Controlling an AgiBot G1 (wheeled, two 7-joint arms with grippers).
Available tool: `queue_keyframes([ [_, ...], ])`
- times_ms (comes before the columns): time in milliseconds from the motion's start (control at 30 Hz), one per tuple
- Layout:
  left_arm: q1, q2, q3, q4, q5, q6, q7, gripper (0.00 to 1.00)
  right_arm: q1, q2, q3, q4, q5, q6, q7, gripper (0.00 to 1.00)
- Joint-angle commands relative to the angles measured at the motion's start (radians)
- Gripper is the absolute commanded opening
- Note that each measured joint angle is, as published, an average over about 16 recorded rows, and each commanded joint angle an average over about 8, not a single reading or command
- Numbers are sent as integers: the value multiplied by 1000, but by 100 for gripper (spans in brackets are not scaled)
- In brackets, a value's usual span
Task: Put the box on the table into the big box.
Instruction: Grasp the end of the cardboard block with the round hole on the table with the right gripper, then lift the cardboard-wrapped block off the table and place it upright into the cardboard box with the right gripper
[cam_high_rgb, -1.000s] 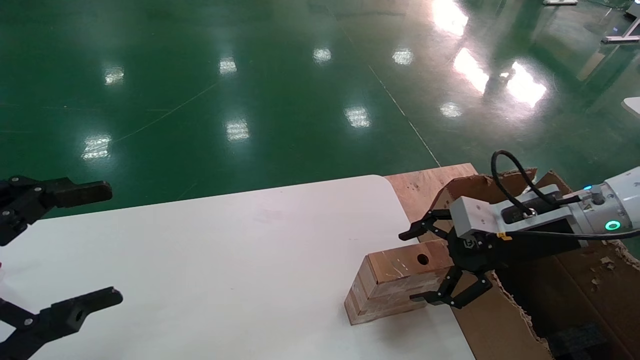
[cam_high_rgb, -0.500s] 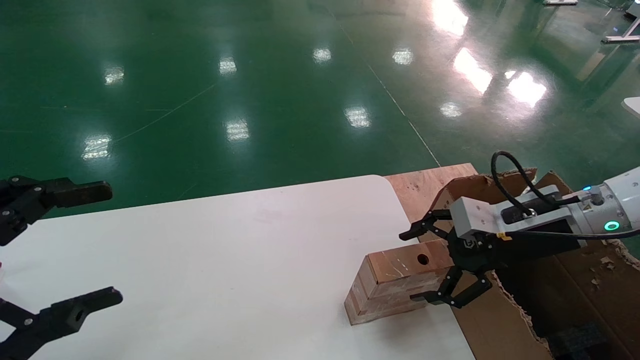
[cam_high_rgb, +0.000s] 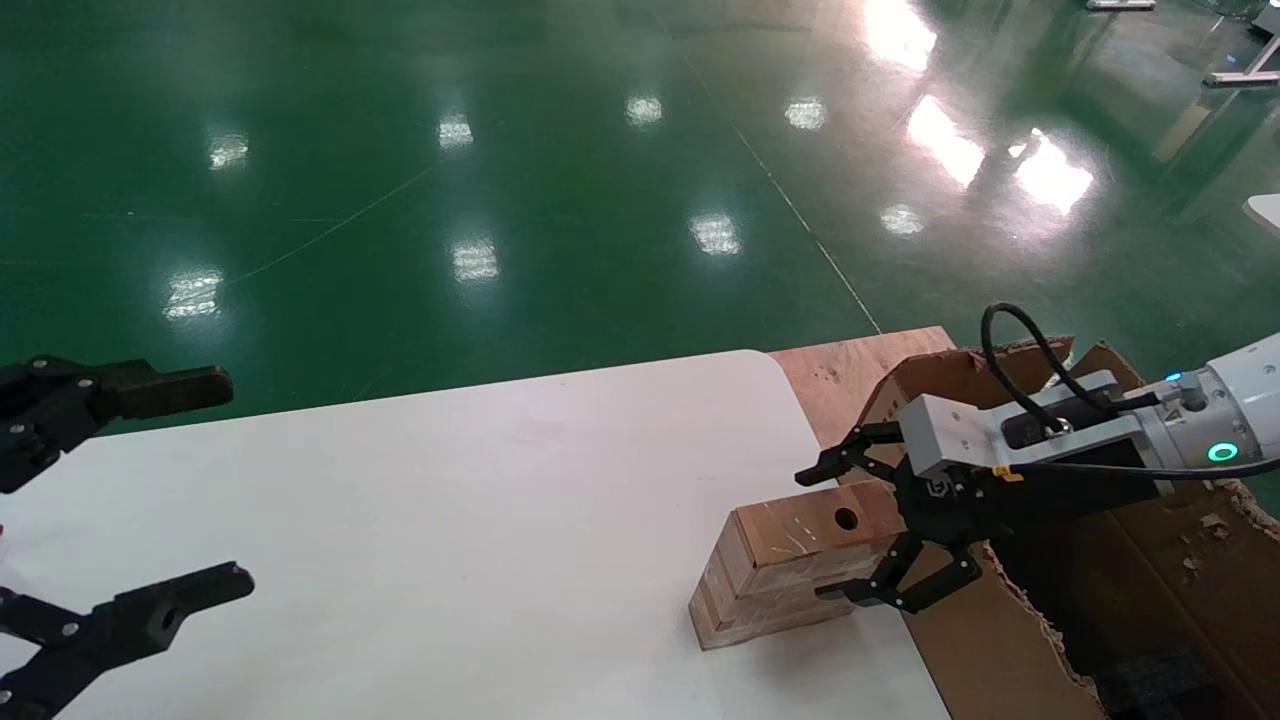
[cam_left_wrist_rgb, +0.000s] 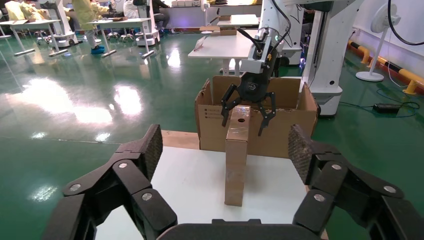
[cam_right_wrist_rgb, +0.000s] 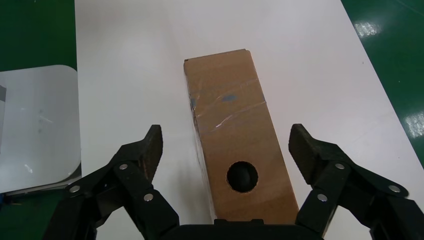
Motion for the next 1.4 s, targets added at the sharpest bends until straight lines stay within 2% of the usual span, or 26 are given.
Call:
queue_keyframes([
  [33, 0, 0, 0, 0, 0, 0, 0, 0, -1, 0, 1, 0, -1, 0, 0, 0],
  [633, 0, 0, 0, 0, 0, 0, 0, 0, -2, 0, 3, 4, -2, 5, 2, 0],
  [767, 0, 0, 0, 0, 0, 0, 0, 0, 17, 2, 3, 22, 3, 15, 33, 0],
  [900, 0, 0, 0, 0, 0, 0, 0, 0, 79, 16, 6, 68, 13, 25, 124, 0],
  [1100, 0, 0, 0, 0, 0, 0, 0, 0, 205, 77, 29, 177, 51, 63, 341, 0],
  [1267, 0, 0, 0, 0, 0, 0, 0, 0, 322, 174, 78, 316, 89, 162, 505, 0],
  [1400, 0, 0, 0, 0, 0, 0, 0, 0, 442, 265, 122, 445, 41, 268, 618, 0],
])
